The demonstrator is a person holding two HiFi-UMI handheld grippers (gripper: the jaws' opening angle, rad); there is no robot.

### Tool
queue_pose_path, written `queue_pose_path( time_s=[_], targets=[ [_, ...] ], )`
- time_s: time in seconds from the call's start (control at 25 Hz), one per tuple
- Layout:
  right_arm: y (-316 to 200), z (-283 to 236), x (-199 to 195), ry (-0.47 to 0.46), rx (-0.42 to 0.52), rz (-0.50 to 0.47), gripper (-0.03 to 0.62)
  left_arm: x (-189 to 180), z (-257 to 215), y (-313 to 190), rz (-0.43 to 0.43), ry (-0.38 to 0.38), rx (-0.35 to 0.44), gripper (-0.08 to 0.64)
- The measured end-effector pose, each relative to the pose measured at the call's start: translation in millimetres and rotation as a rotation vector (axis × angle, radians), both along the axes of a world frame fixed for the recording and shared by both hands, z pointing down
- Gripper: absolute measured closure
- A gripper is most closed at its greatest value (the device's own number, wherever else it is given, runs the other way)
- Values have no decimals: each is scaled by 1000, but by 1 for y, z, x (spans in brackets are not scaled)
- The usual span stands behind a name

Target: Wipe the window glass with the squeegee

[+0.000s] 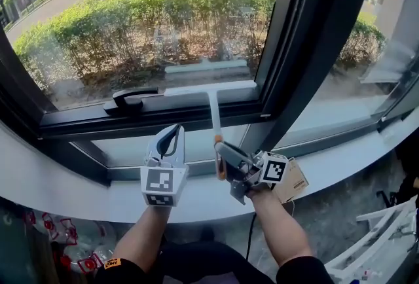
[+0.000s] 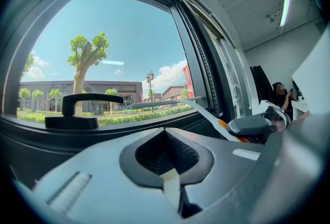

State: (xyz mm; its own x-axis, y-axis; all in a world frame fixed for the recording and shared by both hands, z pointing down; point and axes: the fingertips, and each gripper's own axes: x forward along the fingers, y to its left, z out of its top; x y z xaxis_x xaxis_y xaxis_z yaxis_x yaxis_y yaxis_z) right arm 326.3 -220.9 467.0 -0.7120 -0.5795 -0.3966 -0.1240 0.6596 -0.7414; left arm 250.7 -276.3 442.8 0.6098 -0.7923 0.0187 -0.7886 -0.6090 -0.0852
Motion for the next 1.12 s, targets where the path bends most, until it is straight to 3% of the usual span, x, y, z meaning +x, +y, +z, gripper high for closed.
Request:
queue_pose_path(
  time_s=[0.28,0.68,0.92,1.12],
  targets=[
    [36,-18,-2,85,117,61,546,-37,-15,25,-27,32,26,548],
    [110,-4,-27,23,87,135,546,-107,39,98,-36,-26,-93,548],
    [146,4,-73,80,70,180,546,-145,46,131,28,7,-108,548],
    [196,25,-123,102,-5,272,546,-189,59,178,127,21,-132,548]
  ],
)
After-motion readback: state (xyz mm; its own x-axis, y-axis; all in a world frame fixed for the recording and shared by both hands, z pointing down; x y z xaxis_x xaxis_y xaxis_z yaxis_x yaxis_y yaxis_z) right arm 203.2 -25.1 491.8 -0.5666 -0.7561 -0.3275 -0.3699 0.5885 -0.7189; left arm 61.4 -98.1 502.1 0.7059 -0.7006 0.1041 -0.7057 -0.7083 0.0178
